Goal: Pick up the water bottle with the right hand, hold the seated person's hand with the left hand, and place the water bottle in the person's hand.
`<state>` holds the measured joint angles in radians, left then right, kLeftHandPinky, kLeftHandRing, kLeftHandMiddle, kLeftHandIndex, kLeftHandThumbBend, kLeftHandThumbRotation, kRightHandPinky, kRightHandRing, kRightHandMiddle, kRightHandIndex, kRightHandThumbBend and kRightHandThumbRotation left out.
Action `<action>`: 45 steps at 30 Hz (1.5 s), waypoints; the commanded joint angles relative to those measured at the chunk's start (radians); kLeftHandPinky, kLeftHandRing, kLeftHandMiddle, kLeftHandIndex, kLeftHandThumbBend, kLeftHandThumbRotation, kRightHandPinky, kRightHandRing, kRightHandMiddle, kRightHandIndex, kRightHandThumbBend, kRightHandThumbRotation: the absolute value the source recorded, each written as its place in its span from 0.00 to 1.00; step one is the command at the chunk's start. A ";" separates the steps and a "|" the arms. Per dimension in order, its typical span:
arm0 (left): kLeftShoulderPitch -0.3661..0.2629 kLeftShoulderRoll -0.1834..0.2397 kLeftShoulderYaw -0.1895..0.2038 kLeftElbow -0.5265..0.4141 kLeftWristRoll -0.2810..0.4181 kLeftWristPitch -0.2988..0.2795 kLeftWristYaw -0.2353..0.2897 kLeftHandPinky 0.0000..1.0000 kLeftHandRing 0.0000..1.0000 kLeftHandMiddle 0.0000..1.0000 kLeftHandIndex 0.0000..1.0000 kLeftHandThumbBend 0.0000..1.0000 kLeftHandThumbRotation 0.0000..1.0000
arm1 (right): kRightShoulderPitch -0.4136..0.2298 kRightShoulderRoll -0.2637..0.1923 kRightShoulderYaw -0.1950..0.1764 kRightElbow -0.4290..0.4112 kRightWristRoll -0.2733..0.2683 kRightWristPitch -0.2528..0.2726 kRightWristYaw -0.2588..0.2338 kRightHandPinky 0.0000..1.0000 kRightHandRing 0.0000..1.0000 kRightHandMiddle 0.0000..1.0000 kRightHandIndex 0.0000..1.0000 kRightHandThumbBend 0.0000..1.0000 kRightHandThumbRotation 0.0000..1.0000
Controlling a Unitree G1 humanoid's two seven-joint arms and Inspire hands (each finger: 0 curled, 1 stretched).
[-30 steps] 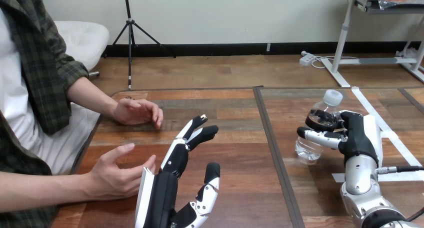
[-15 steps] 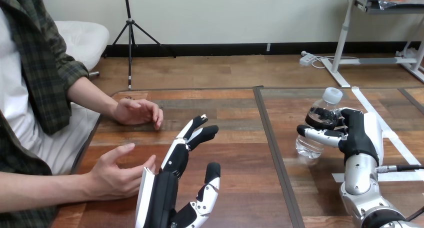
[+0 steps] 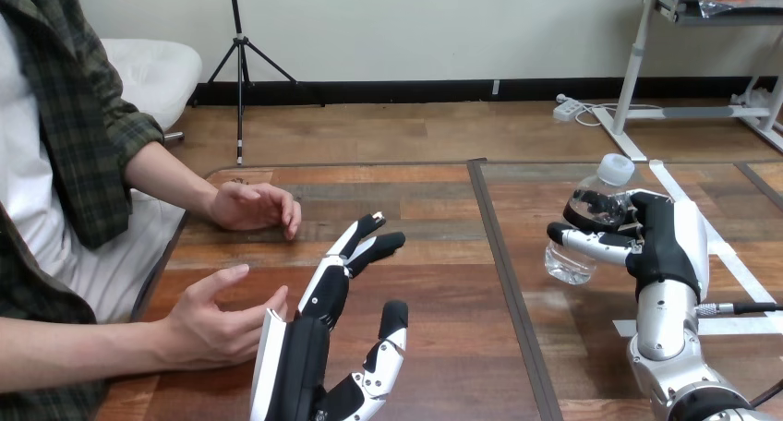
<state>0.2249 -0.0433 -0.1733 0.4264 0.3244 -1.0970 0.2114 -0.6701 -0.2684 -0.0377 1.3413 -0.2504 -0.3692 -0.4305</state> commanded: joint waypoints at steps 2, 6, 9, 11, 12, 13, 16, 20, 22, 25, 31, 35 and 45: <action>-0.042 -0.011 0.007 -0.018 0.003 -0.006 0.007 0.86 0.79 0.79 0.86 0.14 0.21 | -0.062 -0.014 0.004 -0.023 -0.008 -0.052 -0.028 0.42 0.46 0.51 0.52 0.77 0.00; -0.044 -0.013 0.011 -0.021 0.010 -0.006 0.012 0.84 0.78 0.78 0.85 0.14 0.22 | -0.059 -0.015 -0.004 -0.027 0.001 -0.079 -0.031 0.42 0.46 0.51 0.51 0.78 0.00; -0.043 -0.010 0.005 -0.022 -0.001 -0.008 0.006 0.83 0.78 0.78 0.84 0.14 0.22 | -0.057 -0.016 -0.010 -0.030 0.007 -0.098 -0.028 0.42 0.46 0.51 0.51 0.79 0.00; -0.044 -0.008 0.001 -0.020 -0.011 -0.010 0.001 0.83 0.79 0.78 0.85 0.14 0.22 | -0.057 -0.017 -0.011 -0.031 0.008 -0.102 -0.029 0.42 0.46 0.51 0.51 0.79 0.00; -0.043 -0.008 0.001 -0.024 -0.013 -0.007 0.000 0.83 0.79 0.78 0.85 0.14 0.22 | -0.056 -0.019 -0.011 -0.033 0.008 -0.112 -0.030 0.42 0.46 0.51 0.51 0.79 0.00; -0.042 -0.009 0.001 -0.027 -0.013 -0.005 0.000 0.83 0.79 0.78 0.85 0.14 0.22 | -0.055 -0.020 -0.011 -0.034 0.008 -0.119 -0.030 0.42 0.46 0.51 0.51 0.79 0.00; -0.042 -0.009 0.002 -0.030 -0.017 -0.006 -0.002 0.84 0.80 0.79 0.85 0.14 0.22 | -0.055 -0.023 -0.009 -0.037 0.006 -0.129 -0.035 0.43 0.46 0.51 0.51 0.79 0.00; -0.043 -0.008 0.007 -0.032 -0.010 -0.008 0.002 0.86 0.80 0.79 0.85 0.15 0.21 | -0.055 -0.026 -0.008 -0.042 0.005 -0.138 -0.039 0.43 0.47 0.51 0.51 0.78 0.00; -0.043 -0.006 0.007 -0.033 -0.012 -0.011 0.000 0.86 0.80 0.79 0.85 0.15 0.21 | -0.053 -0.027 -0.008 -0.046 0.005 -0.149 -0.039 0.43 0.47 0.51 0.52 0.78 0.00; -0.042 -0.006 0.007 -0.036 -0.017 -0.008 -0.001 0.86 0.80 0.79 0.84 0.15 0.21 | -0.051 -0.029 -0.007 -0.051 0.005 -0.168 -0.039 0.43 0.46 0.51 0.52 0.78 0.00; -0.038 -0.004 0.007 -0.042 -0.024 -0.002 -0.007 0.87 0.81 0.80 0.85 0.16 0.21 | -0.041 -0.035 0.001 -0.064 -0.004 -0.215 -0.043 0.42 0.45 0.50 0.51 0.77 0.00; -0.040 -0.003 0.016 -0.046 -0.012 0.004 -0.002 0.87 0.81 0.81 0.85 0.17 0.21 | -0.037 -0.035 0.001 -0.071 -0.001 -0.239 -0.035 0.41 0.45 0.50 0.51 0.77 0.00; -0.064 0.025 0.031 -0.048 -0.023 -0.011 -0.014 0.84 0.80 0.80 0.84 0.21 0.19 | -0.009 -0.037 0.004 -0.099 0.001 -0.353 -0.010 0.41 0.45 0.50 0.51 0.75 0.00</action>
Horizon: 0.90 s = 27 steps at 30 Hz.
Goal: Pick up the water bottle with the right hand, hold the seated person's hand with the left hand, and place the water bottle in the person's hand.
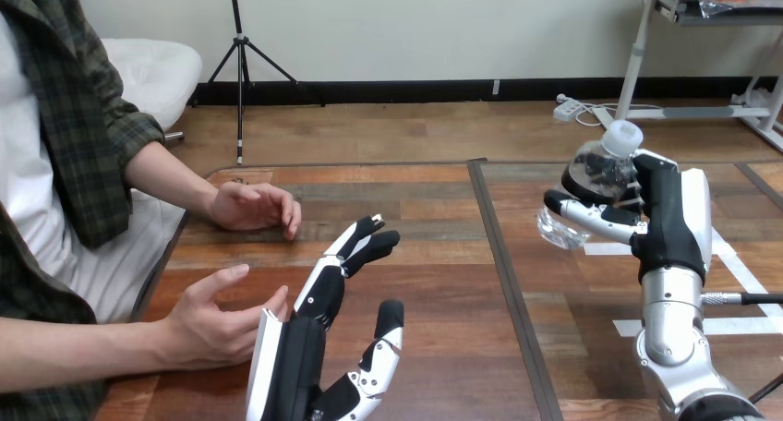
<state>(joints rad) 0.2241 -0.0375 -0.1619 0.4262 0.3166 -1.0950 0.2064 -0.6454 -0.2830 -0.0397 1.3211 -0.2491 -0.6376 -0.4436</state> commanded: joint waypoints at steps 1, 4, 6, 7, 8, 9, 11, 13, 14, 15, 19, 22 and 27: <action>-0.067 0.026 0.020 -0.047 -0.024 -0.016 -0.014 0.83 0.79 0.80 0.85 0.23 0.15 | -0.031 -0.023 0.008 -0.081 -0.003 -0.093 0.002 0.41 0.45 0.50 0.51 0.75 0.00; -0.069 0.040 0.030 -0.058 -0.037 -0.012 -0.024 0.81 0.79 0.81 0.85 0.26 0.11 | -0.023 -0.022 0.010 -0.090 -0.005 -0.117 0.006 0.41 0.45 0.50 0.50 0.75 0.00; -0.069 0.049 0.043 -0.067 -0.038 -0.010 -0.025 0.81 0.80 0.81 0.86 0.29 0.07 | -0.018 -0.022 0.014 -0.097 -0.010 -0.129 0.004 0.41 0.45 0.50 0.50 0.74 0.00; -0.071 0.053 0.050 -0.068 -0.037 -0.011 -0.024 0.80 0.80 0.81 0.86 0.30 0.05 | -0.016 -0.022 0.017 -0.100 -0.014 -0.133 0.001 0.41 0.45 0.50 0.50 0.75 0.00; -0.073 0.055 0.055 -0.068 -0.037 -0.011 -0.024 0.80 0.80 0.81 0.86 0.32 0.04 | -0.015 -0.022 0.018 -0.102 -0.017 -0.135 -0.002 0.41 0.45 0.50 0.50 0.75 0.00; -0.077 0.064 0.065 -0.066 -0.037 -0.018 -0.023 0.80 0.80 0.81 0.86 0.34 0.03 | -0.011 -0.023 0.022 -0.107 -0.021 -0.143 -0.003 0.41 0.45 0.50 0.50 0.75 0.00; -0.084 0.074 0.075 -0.062 -0.038 -0.025 -0.023 0.80 0.80 0.81 0.86 0.37 0.02 | -0.008 -0.023 0.026 -0.112 -0.026 -0.152 -0.003 0.40 0.44 0.50 0.49 0.75 0.00; -0.089 0.090 0.089 -0.065 -0.043 -0.028 -0.024 0.80 0.80 0.81 0.85 0.39 0.01 | -0.001 -0.023 0.030 -0.119 -0.032 -0.168 0.000 0.40 0.44 0.49 0.49 0.75 0.00; -0.090 0.095 0.093 -0.066 -0.044 -0.029 -0.025 0.79 0.80 0.81 0.85 0.40 0.01 | 0.000 -0.023 0.030 -0.122 -0.033 -0.172 0.001 0.40 0.44 0.49 0.49 0.75 0.00; -0.090 0.104 0.101 -0.075 -0.047 -0.021 -0.027 0.79 0.79 0.81 0.84 0.40 0.01 | 0.005 -0.022 0.031 -0.127 -0.034 -0.180 0.004 0.40 0.44 0.49 0.49 0.75 0.00; -0.089 0.131 0.126 -0.099 -0.051 0.002 -0.034 0.78 0.80 0.82 0.82 0.47 0.00 | 0.015 -0.021 0.038 -0.143 -0.042 -0.195 0.004 0.40 0.44 0.49 0.49 0.76 0.00; -0.084 0.155 0.151 -0.129 -0.040 0.028 -0.038 0.78 0.80 0.82 0.82 0.50 0.00 | 0.022 -0.021 0.045 -0.155 -0.051 -0.203 0.001 0.40 0.44 0.48 0.48 0.76 0.00; -0.062 0.193 0.210 -0.202 0.012 0.087 -0.033 0.77 0.80 0.82 0.79 0.57 0.00 | 0.036 -0.018 0.047 -0.179 -0.047 -0.231 0.020 0.39 0.43 0.48 0.48 0.76 0.00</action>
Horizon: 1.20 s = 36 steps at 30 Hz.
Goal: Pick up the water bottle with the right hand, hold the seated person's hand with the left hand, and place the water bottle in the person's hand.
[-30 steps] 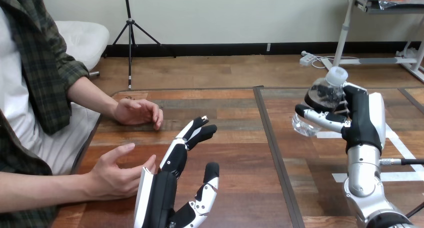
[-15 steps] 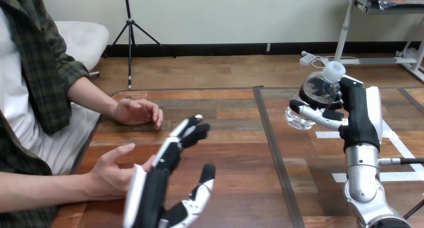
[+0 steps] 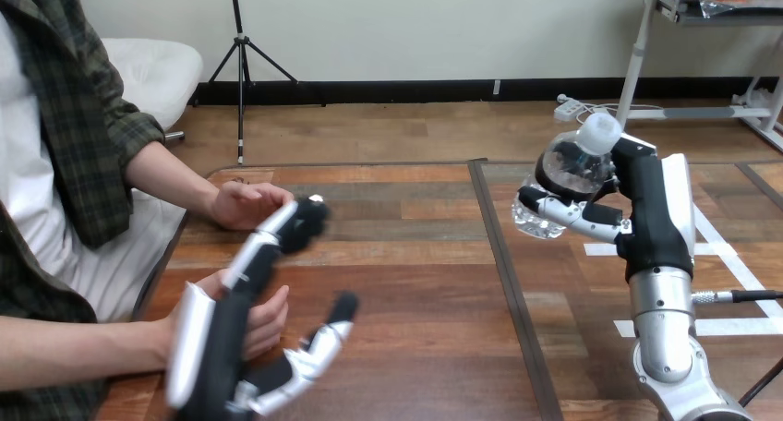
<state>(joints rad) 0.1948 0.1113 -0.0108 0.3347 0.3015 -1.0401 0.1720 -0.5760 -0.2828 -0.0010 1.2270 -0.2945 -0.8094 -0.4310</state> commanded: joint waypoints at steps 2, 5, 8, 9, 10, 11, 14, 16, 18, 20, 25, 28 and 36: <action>-0.029 0.054 0.072 -0.127 0.029 0.042 0.002 0.72 0.79 0.81 0.78 0.63 0.00 | -0.029 -0.016 0.009 -0.093 -0.001 -0.063 0.012 0.39 0.43 0.48 0.48 0.76 0.00; -0.013 0.079 0.097 -0.168 0.036 0.081 -0.006 0.68 0.78 0.81 0.77 0.68 0.00 | -0.022 -0.012 0.009 -0.105 0.002 -0.066 0.024 0.39 0.44 0.48 0.48 0.76 0.00; 0.001 0.091 0.141 -0.212 0.098 0.122 0.021 0.65 0.76 0.80 0.76 0.73 0.00 | -0.016 -0.010 0.012 -0.117 -0.001 -0.072 0.028 0.39 0.44 0.48 0.48 0.76 0.00; 0.003 0.095 0.161 -0.224 0.124 0.133 0.038 0.64 0.76 0.80 0.76 0.74 0.00 | -0.013 -0.008 0.013 -0.121 0.001 -0.074 0.034 0.39 0.44 0.48 0.48 0.76 0.00; 0.004 0.098 0.173 -0.231 0.140 0.139 0.049 0.62 0.74 0.79 0.75 0.79 0.00 | -0.012 -0.007 0.013 -0.124 0.002 -0.075 0.040 0.39 0.44 0.48 0.48 0.76 0.00; 0.005 0.099 0.180 -0.236 0.151 0.144 0.057 0.61 0.73 0.79 0.75 0.80 0.00 | -0.010 -0.006 0.013 -0.127 0.004 -0.075 0.043 0.39 0.44 0.48 0.48 0.76 0.00; 0.028 0.110 0.212 -0.301 0.216 0.214 0.070 0.59 0.72 0.78 0.74 0.84 0.00 | -0.005 -0.003 0.014 -0.136 0.005 -0.077 0.054 0.39 0.44 0.48 0.48 0.76 0.00; 0.046 0.116 0.232 -0.343 0.253 0.261 0.074 0.58 0.72 0.78 0.74 0.86 0.00 | -0.002 0.000 0.014 -0.143 0.006 -0.074 0.060 0.39 0.44 0.48 0.48 0.75 0.00; 0.062 0.123 0.247 -0.380 0.284 0.301 0.074 0.57 0.71 0.78 0.74 0.88 0.00 | 0.001 0.002 0.014 -0.148 0.009 -0.074 0.068 0.39 0.44 0.48 0.48 0.75 0.00; 0.075 0.128 0.255 -0.407 0.308 0.332 0.074 0.57 0.72 0.78 0.74 0.89 0.00 | 0.002 0.004 0.013 -0.151 0.011 -0.076 0.076 0.39 0.44 0.48 0.48 0.75 0.00; 0.104 0.151 0.280 -0.479 0.398 0.430 0.070 0.59 0.73 0.79 0.75 0.91 0.00 | 0.009 0.008 0.013 -0.161 0.015 -0.074 0.095 0.39 0.44 0.48 0.48 0.74 0.00; 0.117 0.163 0.287 -0.513 0.450 0.486 0.067 0.62 0.74 0.80 0.75 0.92 0.00 | 0.011 0.010 0.014 -0.165 0.014 -0.075 0.100 0.39 0.44 0.48 0.48 0.74 0.00; 0.126 0.217 0.276 -0.529 0.559 0.605 0.062 0.65 0.75 0.79 0.75 0.92 0.01 | 0.016 0.016 0.014 -0.173 0.018 -0.079 0.122 0.38 0.43 0.48 0.48 0.73 0.00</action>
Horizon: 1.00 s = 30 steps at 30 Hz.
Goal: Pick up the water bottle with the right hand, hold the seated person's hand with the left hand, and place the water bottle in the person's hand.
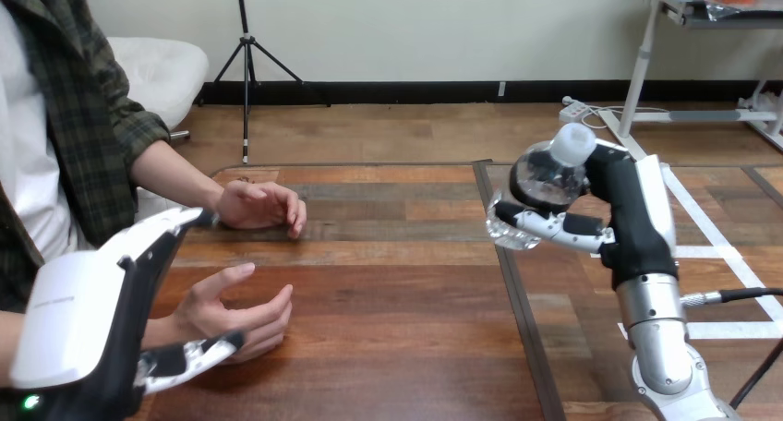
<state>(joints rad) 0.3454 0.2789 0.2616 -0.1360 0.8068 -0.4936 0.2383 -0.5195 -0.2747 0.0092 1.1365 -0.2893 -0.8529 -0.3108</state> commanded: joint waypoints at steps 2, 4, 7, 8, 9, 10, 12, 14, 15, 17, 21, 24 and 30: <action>-0.023 0.059 -0.002 -0.060 0.071 0.082 -0.005 0.66 0.75 0.79 0.76 0.92 0.02 | -0.041 0.009 0.004 -0.083 0.011 -0.033 0.004 0.38 0.43 0.48 0.48 0.73 0.00; -0.023 0.075 -0.009 -0.061 0.091 0.110 -0.019 0.66 0.75 0.79 0.76 0.92 0.03 | -0.040 0.010 0.004 -0.085 0.012 -0.033 0.008 0.38 0.43 0.48 0.48 0.73 0.00; -0.022 0.094 -0.018 -0.064 0.117 0.150 -0.044 0.67 0.75 0.78 0.76 0.92 0.04 | -0.041 0.011 0.004 -0.085 0.013 -0.032 0.014 0.38 0.44 0.48 0.48 0.73 0.00; -0.021 0.099 -0.021 -0.066 0.122 0.160 -0.049 0.67 0.75 0.78 0.76 0.93 0.05 | -0.041 0.012 0.003 -0.085 0.013 -0.031 0.016 0.39 0.44 0.48 0.48 0.73 0.00; -0.022 0.106 -0.024 -0.066 0.126 0.173 -0.064 0.68 0.75 0.78 0.76 0.93 0.06 | -0.041 0.013 0.003 -0.085 0.015 -0.032 0.019 0.39 0.44 0.48 0.48 0.73 0.00; -0.022 0.111 -0.026 -0.066 0.127 0.182 -0.073 0.68 0.75 0.78 0.76 0.93 0.06 | -0.040 0.013 0.002 -0.085 0.016 -0.032 0.021 0.39 0.44 0.48 0.48 0.73 0.00; -0.021 0.120 -0.033 -0.074 0.128 0.208 -0.104 0.68 0.76 0.79 0.76 0.93 0.07 | -0.040 0.014 0.002 -0.084 0.017 -0.033 0.024 0.39 0.44 0.48 0.48 0.73 0.00; -0.020 0.125 -0.040 -0.084 0.128 0.232 -0.133 0.70 0.76 0.79 0.77 0.93 0.08 | -0.040 0.014 0.002 -0.084 0.017 -0.035 0.027 0.39 0.44 0.48 0.48 0.73 0.00; -0.020 0.131 -0.044 -0.085 0.133 0.244 -0.147 0.70 0.77 0.79 0.77 0.93 0.09 | -0.040 0.014 0.002 -0.084 0.018 -0.034 0.029 0.39 0.44 0.48 0.48 0.73 0.00; -0.021 0.138 -0.050 -0.087 0.137 0.258 -0.159 0.71 0.77 0.80 0.77 0.94 0.10 | -0.040 0.014 0.002 -0.084 0.019 -0.032 0.033 0.39 0.44 0.48 0.48 0.73 0.00; -0.027 0.153 -0.065 -0.087 0.153 0.293 -0.195 0.72 0.77 0.80 0.77 0.95 0.10 | -0.042 0.013 0.001 -0.080 0.020 -0.031 0.038 0.39 0.44 0.48 0.48 0.72 0.00; -0.032 0.163 -0.078 -0.088 0.167 0.318 -0.215 0.73 0.77 0.80 0.77 0.96 0.11 | -0.042 0.013 0.001 -0.079 0.020 -0.027 0.040 0.39 0.44 0.48 0.48 0.72 0.00; -0.045 0.178 -0.105 -0.085 0.191 0.364 -0.245 0.73 0.78 0.80 0.77 0.97 0.12 | -0.043 0.014 0.000 -0.077 0.021 -0.027 0.043 0.40 0.44 0.48 0.49 0.73 0.00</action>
<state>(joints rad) 0.3520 0.4177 0.1907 -0.1631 0.9733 -0.1600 0.0089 -0.5158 -0.2621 0.0160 1.1353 -0.2889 -0.8532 -0.2633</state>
